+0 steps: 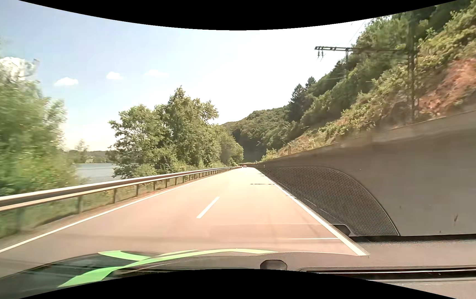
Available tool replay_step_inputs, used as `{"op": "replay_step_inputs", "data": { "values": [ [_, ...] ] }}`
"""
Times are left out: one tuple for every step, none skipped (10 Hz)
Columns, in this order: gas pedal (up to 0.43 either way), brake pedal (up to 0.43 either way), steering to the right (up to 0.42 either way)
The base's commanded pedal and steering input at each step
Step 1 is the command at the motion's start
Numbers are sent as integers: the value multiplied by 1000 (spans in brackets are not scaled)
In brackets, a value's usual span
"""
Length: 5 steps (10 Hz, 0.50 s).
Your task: Follow the waypoints while adhering to traffic rules and regulations
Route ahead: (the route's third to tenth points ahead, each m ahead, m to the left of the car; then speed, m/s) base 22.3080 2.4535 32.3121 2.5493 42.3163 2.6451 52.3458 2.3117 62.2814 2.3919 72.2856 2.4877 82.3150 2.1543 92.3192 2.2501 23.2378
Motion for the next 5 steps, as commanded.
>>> {"op": "replay_step_inputs", "data": {
  "values": [
    [248, 0, 2],
    [248, 0, 2],
    [248, 0, 1],
    [248, 0, 1],
    [248, 0, 1]
  ]
}}
